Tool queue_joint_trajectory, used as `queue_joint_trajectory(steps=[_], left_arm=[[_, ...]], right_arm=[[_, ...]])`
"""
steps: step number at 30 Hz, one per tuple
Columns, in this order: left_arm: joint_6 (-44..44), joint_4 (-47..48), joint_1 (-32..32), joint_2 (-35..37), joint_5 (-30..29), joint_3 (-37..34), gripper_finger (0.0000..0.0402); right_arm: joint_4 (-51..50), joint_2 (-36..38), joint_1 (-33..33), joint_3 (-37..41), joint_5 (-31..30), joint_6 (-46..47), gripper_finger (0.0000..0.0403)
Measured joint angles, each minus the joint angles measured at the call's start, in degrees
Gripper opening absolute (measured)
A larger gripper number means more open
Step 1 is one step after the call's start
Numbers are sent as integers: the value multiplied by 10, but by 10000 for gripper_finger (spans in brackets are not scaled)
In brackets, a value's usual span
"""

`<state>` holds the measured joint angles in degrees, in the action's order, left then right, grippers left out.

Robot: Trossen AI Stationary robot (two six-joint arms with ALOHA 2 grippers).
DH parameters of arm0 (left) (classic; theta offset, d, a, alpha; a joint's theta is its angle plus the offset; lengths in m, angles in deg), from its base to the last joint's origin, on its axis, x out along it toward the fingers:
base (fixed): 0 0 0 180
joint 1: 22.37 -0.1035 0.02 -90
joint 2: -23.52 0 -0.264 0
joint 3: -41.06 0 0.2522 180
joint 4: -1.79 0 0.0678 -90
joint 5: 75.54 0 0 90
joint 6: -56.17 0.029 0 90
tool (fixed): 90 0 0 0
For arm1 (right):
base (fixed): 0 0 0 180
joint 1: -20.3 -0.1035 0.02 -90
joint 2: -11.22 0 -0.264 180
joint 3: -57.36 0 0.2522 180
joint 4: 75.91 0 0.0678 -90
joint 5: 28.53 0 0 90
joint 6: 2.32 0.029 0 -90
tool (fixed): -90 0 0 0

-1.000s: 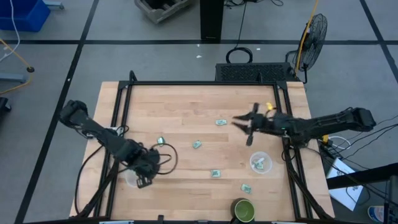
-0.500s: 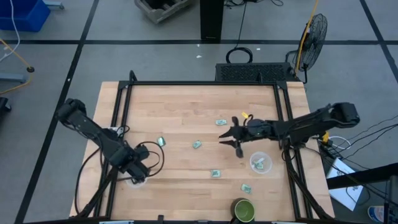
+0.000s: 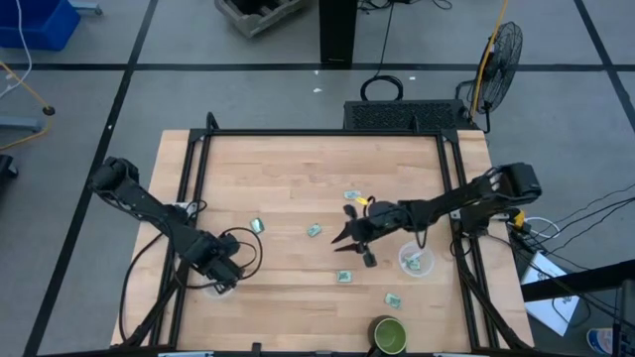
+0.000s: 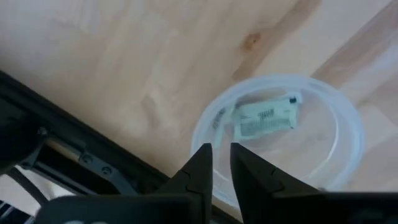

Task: Pick and place Stevia / Truvia into bins
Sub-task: Put the Stevia packet into the right transparent plastic container

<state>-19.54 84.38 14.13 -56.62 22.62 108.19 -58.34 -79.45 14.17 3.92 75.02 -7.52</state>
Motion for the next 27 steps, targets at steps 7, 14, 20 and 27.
queue_joint_trajectory(steps=[7,14,20,27], left_arm=[[34,-4,0,0,-81,0,81],[49,-21,-1,0,-98,0,77],[49,-36,-1,0,-98,1,77],[49,-51,-1,0,-98,1,77]], right_arm=[[-14,-47,-22,-3,2,46,101],[-10,-88,-55,-2,3,49,131],[21,-116,-60,-13,59,69,168],[-88,-163,-60,-77,58,21,175]])
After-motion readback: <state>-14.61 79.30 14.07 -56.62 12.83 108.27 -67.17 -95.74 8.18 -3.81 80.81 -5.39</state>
